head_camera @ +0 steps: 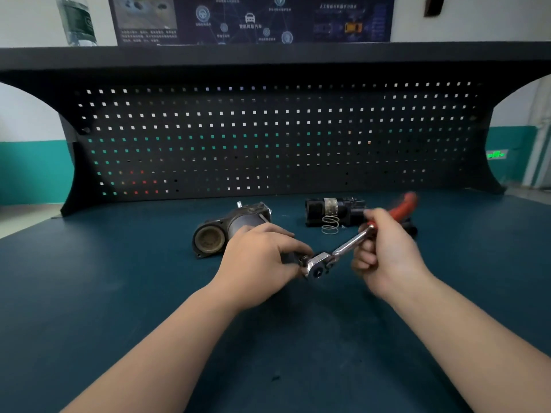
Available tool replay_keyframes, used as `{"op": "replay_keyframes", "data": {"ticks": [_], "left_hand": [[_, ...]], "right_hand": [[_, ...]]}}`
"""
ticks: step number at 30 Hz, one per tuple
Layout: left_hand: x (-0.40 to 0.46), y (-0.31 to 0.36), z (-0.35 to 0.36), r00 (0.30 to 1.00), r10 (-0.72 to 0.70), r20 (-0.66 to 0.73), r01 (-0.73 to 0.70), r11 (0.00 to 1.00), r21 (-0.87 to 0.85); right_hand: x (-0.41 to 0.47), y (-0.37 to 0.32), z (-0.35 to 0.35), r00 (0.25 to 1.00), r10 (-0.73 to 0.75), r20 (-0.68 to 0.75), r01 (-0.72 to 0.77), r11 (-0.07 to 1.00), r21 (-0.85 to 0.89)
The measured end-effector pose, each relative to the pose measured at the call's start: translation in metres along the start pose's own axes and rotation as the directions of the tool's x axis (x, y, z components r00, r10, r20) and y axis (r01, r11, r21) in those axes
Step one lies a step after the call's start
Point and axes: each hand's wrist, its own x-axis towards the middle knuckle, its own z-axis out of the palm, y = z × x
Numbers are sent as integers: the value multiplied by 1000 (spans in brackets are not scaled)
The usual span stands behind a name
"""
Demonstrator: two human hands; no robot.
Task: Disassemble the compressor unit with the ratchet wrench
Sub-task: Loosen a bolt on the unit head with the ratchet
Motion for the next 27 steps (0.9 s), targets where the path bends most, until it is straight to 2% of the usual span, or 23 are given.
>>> {"op": "replay_keyframes", "data": {"ticks": [2, 3, 4, 6, 7, 8, 10, 11, 12, 13, 14, 16, 18, 19, 20, 21, 22, 24, 26, 27], "left_hand": [[1, 1, -3, 1000, 3, 31, -3, 1000, 23], [1, 0, -5, 997, 16, 74, -18, 999, 35], [1, 0, -7, 993, 35, 117, -40, 998, 41], [1, 0, -10, 987, 50, 150, -54, 998, 27], [0, 0, -10, 990, 41, 136, -43, 999, 15], [0, 1, -8, 994, 28, 109, -28, 1000, 2], [0, 2, -5, 999, 2, 47, -1, 1000, -18], [-1, 2, -4, 1000, -3, 26, 4, 1000, -24], [-1, 2, -3, 1000, -5, 10, 5, 1000, -30], [-2, 2, -3, 1000, -6, -3, 6, 999, -38], [-2, 2, -3, 1000, -8, -16, 7, 999, -47], [-3, 3, -2, 1000, -12, -25, 10, 999, -48], [-2, 4, -1, 1000, -15, -19, 15, 1000, -21], [-1, 4, 0, 1000, -20, -22, 20, 1000, -13], [0, 3, 0, 999, -27, -25, 26, 1000, -13], [0, 2, -1, 999, -31, -18, 30, 999, -15], [0, 2, -3, 1000, -28, 7, 28, 1000, -10], [0, 0, -6, 996, 17, 92, -21, 999, 35], [0, 0, -9, 988, 54, 148, -63, 996, 60], [-1, 0, -9, 989, 43, 141, -50, 998, 44]], "right_hand": [[3, 7, -3, 954, 295, -44, -289, 951, 110], [3, 10, -3, 938, 344, -43, -335, 931, 143], [3, 11, -1, 945, 324, -40, -314, 937, 152], [2, 6, 1, 991, 134, 2, -133, 985, 114], [0, 1, 3, 998, -22, 54, 18, 996, 84], [-3, -4, 5, 974, -189, 127, 184, 982, 47], [-13, -9, 9, 840, -454, 298, 484, 875, -31], [-19, -9, 11, 773, -520, 365, 575, 817, -53], [-23, -8, 12, 732, -550, 402, 622, 780, -64], [-25, -7, 12, 721, -560, 409, 638, 766, -75], [-25, -6, 11, 739, -554, 382, 628, 772, -94], [-18, -6, 9, 853, -461, 245, 497, 861, -110], [-9, -3, 5, 983, -176, 53, 179, 983, -50], [-6, 0, 3, 1000, 16, -20, -15, 1000, 5], [-3, 4, 1, 981, 181, -63, -177, 982, 71], [-3, 8, 0, 952, 296, -80, -284, 950, 131], [-3, 12, 1, 934, 346, -85, -328, 929, 168], [-2, 13, 2, 961, 268, -71, -253, 953, 166], [-2, 6, 6, 1000, 17, 9, -18, 994, 107], [-4, 1, 7, 986, -142, 84, 137, 988, 66]]}}
